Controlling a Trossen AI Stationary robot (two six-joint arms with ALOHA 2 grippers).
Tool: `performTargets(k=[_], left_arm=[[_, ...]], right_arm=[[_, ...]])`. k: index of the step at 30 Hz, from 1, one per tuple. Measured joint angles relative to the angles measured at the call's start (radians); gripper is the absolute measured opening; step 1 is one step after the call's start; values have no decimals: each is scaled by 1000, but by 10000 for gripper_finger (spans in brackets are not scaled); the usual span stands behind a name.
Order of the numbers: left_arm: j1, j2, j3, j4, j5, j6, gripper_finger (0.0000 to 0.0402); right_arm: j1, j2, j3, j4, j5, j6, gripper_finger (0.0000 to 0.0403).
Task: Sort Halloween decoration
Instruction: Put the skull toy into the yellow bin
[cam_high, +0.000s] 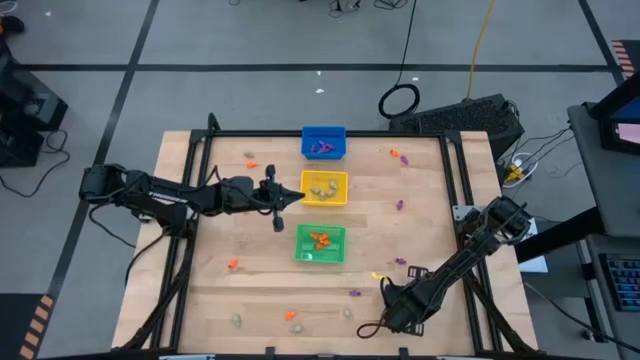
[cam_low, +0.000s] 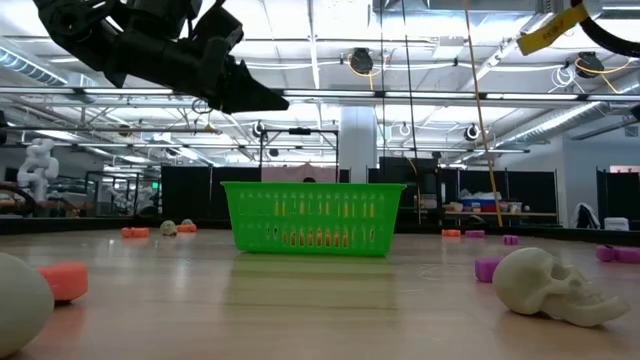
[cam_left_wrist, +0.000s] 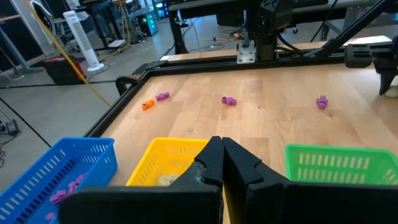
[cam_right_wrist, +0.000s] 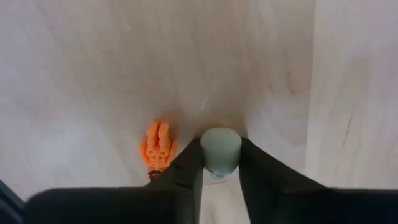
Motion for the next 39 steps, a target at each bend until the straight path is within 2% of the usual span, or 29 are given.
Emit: performTargets(k=[1,6,13,20,24,27,29,33,39], left_arm=[[0,0,0,-4,0,0,0],[0,0,0,-18,0,0,0],[0,0,0,-17,0,-1,0],[0,0,0,-17,0,-3,0],[0,0,0,-17,0,-3,0],[0,0,0,-17,0,-2,0],[0,0,0,-16,0,-2,0],[0,0,0,-14,1,0,0],[0,0,0,-15,1,1,0]], right_arm=[[-1,0,0,0,-1,-10,54],[-15,-14,-3,-5,-4,-57,54],[-58,-111,-6,-21,32,-59,54],[-155,-232,-5,-28,154,-171,53],[-265,-305,-4,-19,299,-287,51],[-373,-340,-3,16,466,-385,49],[-468,-344,-3,75,515,-460,50],[-651,-313,-3,278,506,-645,54],[-862,-236,-2,499,413,-819,52]])
